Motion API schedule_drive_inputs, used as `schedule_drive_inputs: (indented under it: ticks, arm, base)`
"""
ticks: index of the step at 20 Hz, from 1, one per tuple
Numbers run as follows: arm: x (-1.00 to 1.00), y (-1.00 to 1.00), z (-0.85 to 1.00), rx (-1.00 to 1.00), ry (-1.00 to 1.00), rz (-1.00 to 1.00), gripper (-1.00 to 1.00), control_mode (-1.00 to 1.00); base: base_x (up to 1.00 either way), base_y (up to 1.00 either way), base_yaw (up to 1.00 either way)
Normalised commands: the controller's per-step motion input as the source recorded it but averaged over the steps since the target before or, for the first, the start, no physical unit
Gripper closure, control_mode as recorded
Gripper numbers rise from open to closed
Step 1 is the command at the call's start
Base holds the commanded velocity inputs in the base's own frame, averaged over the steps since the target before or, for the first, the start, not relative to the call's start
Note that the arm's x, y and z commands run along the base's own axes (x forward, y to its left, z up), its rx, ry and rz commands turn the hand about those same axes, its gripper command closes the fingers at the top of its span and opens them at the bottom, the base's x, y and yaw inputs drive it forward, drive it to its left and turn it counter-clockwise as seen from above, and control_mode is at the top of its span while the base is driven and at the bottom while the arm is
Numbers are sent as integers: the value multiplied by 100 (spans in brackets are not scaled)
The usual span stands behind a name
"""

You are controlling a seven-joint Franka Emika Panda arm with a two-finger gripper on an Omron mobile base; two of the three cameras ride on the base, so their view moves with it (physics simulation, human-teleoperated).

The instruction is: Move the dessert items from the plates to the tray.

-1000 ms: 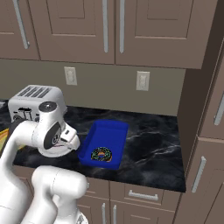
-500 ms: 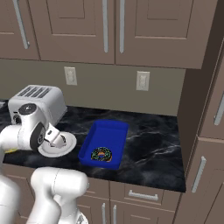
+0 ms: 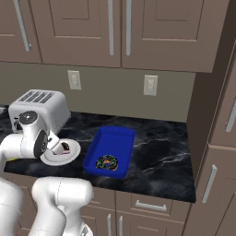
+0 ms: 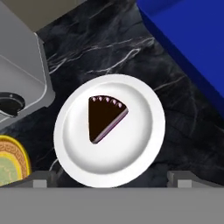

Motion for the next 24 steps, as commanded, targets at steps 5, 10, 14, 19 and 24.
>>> schedule_drive_inputs:
  ticks: [5,10,14,19,24]
  arm:
    - [9,0,0,10,0,0,-100,-100]
    - [0,6,0,0,1,-1,-100,-100]
    - [0,1,-2,0,2,0,-100,-100]
    - [0,0,-3,0,3,0,-100,-100]
    - [0,0,-5,0,4,0,-100,-100]
  base:
    - [0,0,0]
    - [0,0,0]
    - [0,0,0]
    - [0,0,0]
    - [0,0,0]
